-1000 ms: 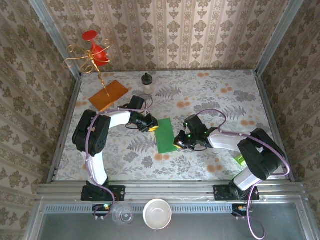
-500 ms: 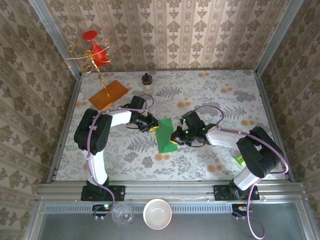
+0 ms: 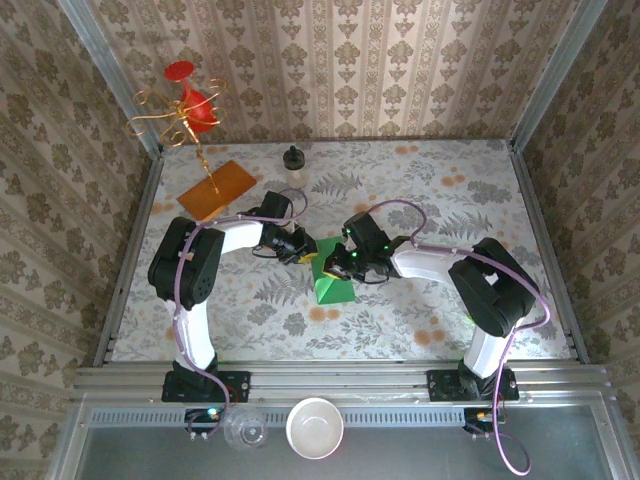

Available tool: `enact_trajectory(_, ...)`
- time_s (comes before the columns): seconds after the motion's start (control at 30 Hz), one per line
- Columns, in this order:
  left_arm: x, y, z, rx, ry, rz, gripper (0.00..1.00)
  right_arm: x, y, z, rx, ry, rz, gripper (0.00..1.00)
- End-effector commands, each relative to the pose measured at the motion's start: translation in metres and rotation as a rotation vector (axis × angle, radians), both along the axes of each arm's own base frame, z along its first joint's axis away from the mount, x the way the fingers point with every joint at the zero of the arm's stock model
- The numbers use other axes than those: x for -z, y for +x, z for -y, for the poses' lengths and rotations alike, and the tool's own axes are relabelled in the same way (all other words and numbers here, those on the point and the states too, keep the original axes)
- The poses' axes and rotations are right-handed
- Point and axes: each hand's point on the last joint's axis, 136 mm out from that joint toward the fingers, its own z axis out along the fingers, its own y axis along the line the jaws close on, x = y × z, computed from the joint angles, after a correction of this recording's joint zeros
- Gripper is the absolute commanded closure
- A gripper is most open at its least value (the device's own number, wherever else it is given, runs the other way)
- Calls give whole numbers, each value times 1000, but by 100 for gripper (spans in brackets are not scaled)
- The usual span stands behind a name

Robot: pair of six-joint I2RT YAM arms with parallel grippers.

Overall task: Fold a paper plane with a square sheet of paper (pick it up from the middle)
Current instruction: Fold the triangle a second time at the center of the table.

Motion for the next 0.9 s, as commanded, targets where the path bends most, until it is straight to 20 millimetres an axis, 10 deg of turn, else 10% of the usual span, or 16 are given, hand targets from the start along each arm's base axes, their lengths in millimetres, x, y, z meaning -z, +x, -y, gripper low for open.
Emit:
enact_trajectory(0.0,21,-13,-7,7,60,-61,80,18,-3,8,28,-84,-44,100)
enact_trajectory(0.87,20,-15,-5,5,49,-65,80,32,-1,1,47,-49,-79,100)
